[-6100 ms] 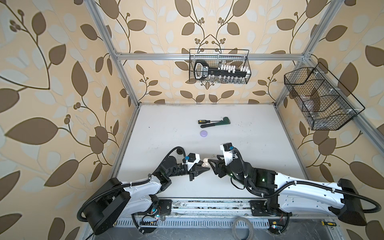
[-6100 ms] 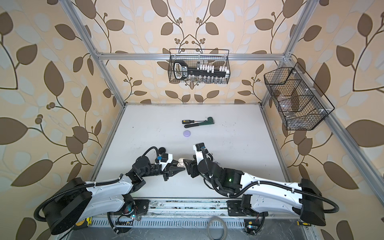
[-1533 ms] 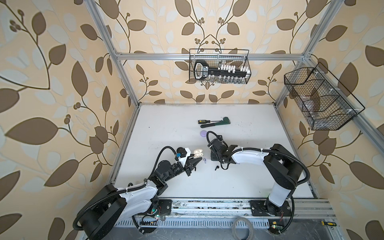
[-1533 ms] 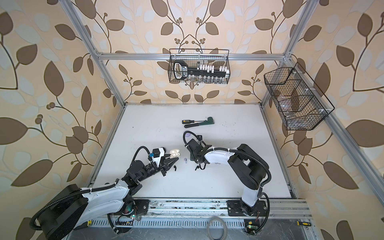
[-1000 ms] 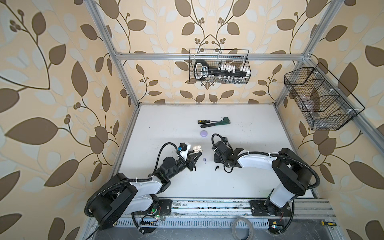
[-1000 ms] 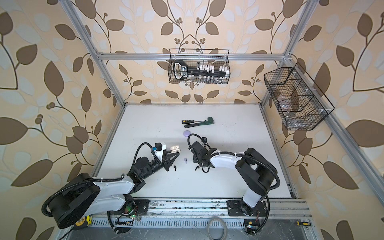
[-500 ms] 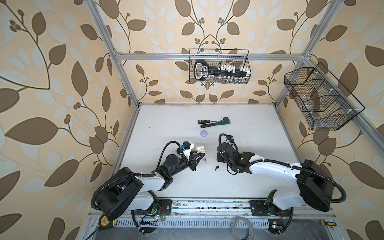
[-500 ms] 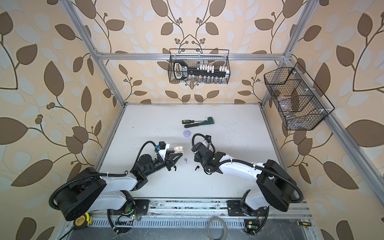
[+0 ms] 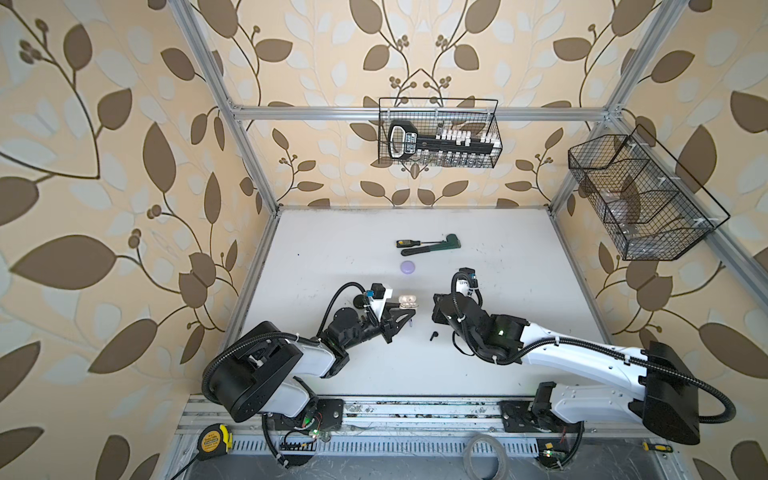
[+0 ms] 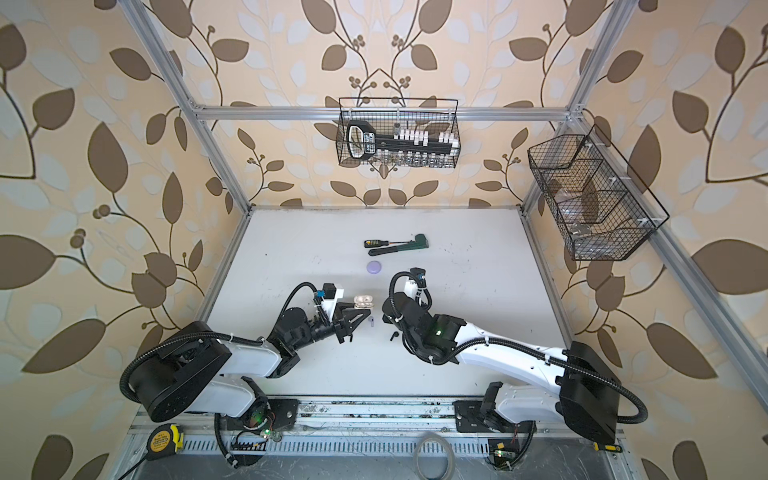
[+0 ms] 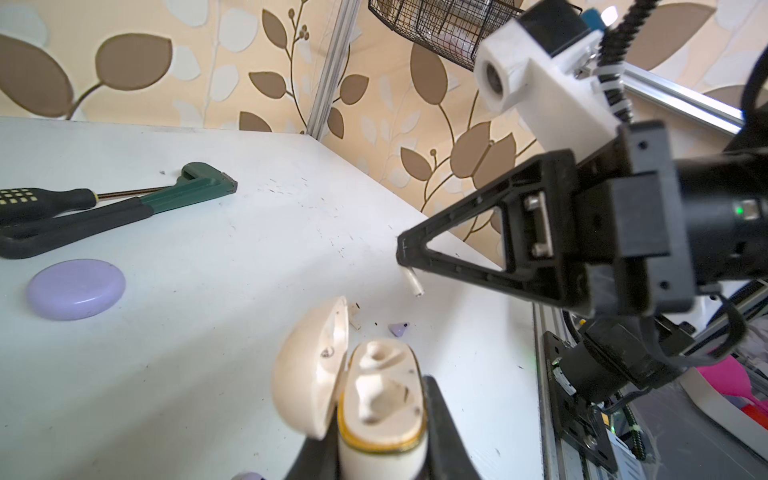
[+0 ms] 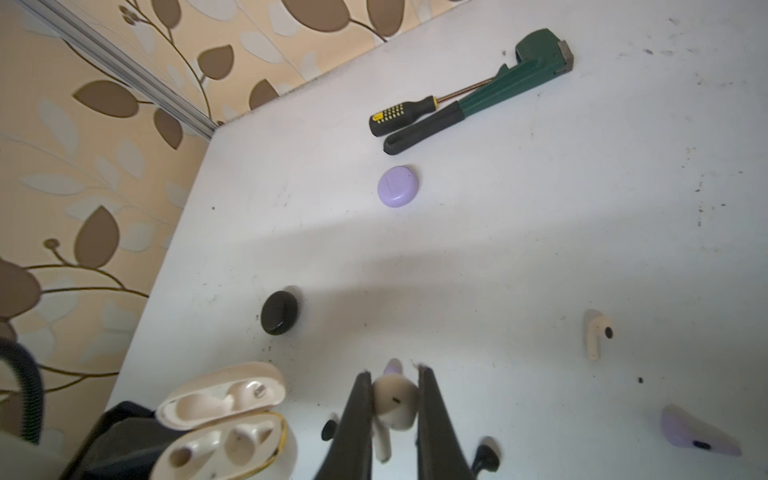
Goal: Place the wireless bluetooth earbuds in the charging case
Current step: 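Lift the white earbud and carry it toward the open case, then lower the white earbud into a slot of the case held by the left gripper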
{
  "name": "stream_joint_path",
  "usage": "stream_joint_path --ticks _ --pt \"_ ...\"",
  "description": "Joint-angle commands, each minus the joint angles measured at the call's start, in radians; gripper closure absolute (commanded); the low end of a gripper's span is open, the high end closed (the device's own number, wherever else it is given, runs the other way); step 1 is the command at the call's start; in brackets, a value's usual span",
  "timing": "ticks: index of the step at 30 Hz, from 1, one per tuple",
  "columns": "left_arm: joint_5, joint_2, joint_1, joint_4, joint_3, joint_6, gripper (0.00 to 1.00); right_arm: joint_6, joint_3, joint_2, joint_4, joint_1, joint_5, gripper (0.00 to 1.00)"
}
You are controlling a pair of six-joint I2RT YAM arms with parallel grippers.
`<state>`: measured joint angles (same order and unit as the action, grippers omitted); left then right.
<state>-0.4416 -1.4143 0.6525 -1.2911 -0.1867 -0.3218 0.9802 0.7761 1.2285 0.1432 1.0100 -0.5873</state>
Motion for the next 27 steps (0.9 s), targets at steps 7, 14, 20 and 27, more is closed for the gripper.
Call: stream_joint_path --ticks 7,14,20,27 --pt "-0.060 -0.009 -0.008 -0.109 -0.034 -0.013 1.00 -0.001 0.038 0.022 -0.201 0.107 -0.123 0.90" --pt "-0.050 -0.005 -0.008 -0.105 -0.033 -0.015 1.00 -0.012 0.067 0.071 -0.247 0.142 -0.138 0.91" --pt "-0.045 -0.005 -0.009 -0.103 -0.034 -0.019 1.00 -0.004 0.072 0.118 -0.280 0.160 -0.128 0.91" --pt "-0.034 0.005 -0.010 -0.086 -0.035 -0.019 1.00 -0.004 0.072 0.150 -0.308 0.183 -0.130 0.91"
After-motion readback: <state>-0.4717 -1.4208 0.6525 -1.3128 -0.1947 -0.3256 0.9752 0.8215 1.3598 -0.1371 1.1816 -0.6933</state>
